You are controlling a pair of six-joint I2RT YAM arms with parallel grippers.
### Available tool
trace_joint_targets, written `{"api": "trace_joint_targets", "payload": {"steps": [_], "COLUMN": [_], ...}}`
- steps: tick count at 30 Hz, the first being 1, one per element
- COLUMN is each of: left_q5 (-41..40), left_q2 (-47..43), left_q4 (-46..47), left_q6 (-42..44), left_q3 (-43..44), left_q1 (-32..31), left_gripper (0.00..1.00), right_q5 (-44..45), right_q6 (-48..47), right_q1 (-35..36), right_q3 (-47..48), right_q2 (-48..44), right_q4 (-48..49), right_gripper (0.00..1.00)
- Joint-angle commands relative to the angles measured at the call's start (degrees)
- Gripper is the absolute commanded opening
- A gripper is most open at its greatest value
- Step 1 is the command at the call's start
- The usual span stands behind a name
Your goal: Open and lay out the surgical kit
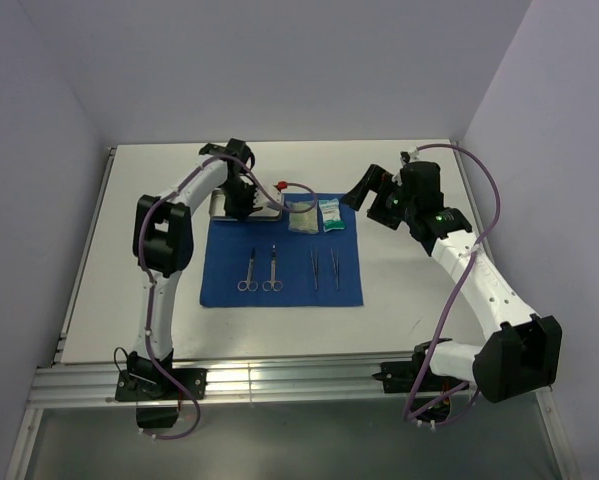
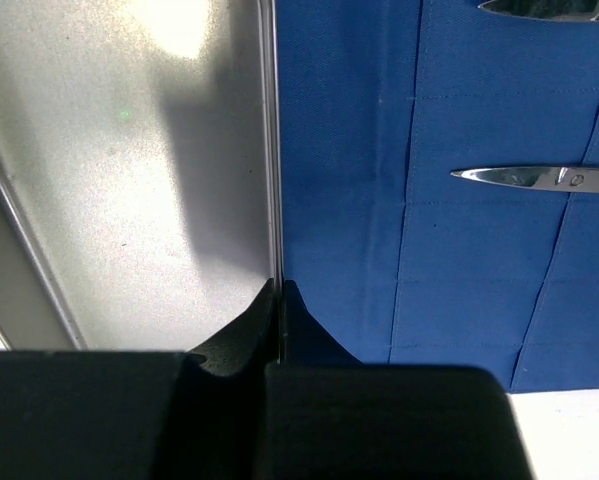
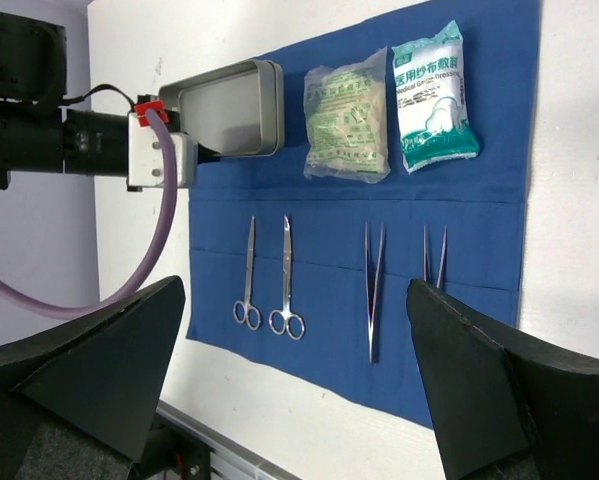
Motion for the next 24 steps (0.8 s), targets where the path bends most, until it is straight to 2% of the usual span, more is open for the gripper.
{"api": "trace_joint_targets", "payload": {"steps": [1, 12, 24], "left_q5": [2.1, 1.7, 1.3], "left_q2": [0.7, 2.4, 2.6], "left_q4": [-0.4, 0.5, 0.7], "left_q6": [-0.8, -2.0, -2.2], "left_q3": [2.6, 2.8, 3.5], "left_q1": [-0.2, -0.4, -1.1], "left_gripper": [0.03, 0.07, 0.22], "right_q5": [-0.4, -0.7, -0.5], "right_q6": [-1.3, -1.7, -2.3], "right_q1": [-0.5, -0.5, -0.6], "right_q3": [0.0, 0.9, 1.7], "right_q2": [-0.2, 0.7, 0.8], "right_q4": [1.2, 0.9, 0.2], "right_gripper": [1.0, 1.0, 1.0]}}
